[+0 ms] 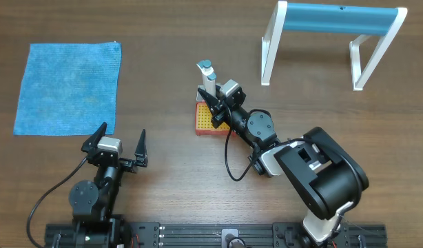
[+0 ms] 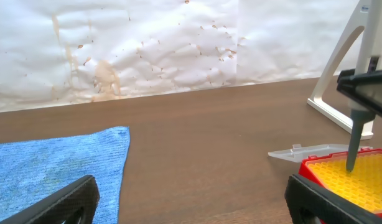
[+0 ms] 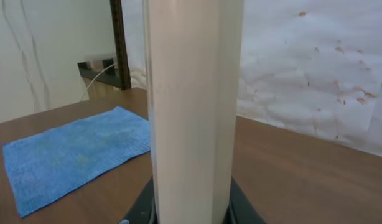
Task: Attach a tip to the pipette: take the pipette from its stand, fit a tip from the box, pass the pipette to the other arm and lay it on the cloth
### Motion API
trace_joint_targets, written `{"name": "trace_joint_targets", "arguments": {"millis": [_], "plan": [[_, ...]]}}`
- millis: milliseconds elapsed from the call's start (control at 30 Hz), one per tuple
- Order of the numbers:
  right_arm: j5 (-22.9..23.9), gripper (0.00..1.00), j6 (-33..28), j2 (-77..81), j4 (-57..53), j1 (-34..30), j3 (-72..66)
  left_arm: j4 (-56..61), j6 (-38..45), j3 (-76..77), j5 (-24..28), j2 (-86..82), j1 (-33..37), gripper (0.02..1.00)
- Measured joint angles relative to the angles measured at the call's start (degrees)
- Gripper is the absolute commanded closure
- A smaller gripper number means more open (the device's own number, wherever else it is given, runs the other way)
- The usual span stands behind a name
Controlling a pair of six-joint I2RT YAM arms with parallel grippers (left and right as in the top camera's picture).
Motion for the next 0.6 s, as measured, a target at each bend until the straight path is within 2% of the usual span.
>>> {"name": "trace_joint_targets", "arguments": {"millis": [233, 433, 600], "plan": [[-0.2, 0.921, -0.2, -11.6, -0.1, -0.5, 3.4, 0.0, 0.0, 0.0, 0.0, 0.0, 0.0, 0.056], [-0.3, 0.921, -0.3, -19.1, -16.8, 0.5, 4.1, 0.0, 0.0, 0.0, 0.0, 0.0, 0.0, 0.056], [-1.9, 0.921, -0.2, -24.5, -17.2, 2.2, 4.3, 0.0, 0.0, 0.0, 0.0, 0.0, 0.0, 0.058]]}}
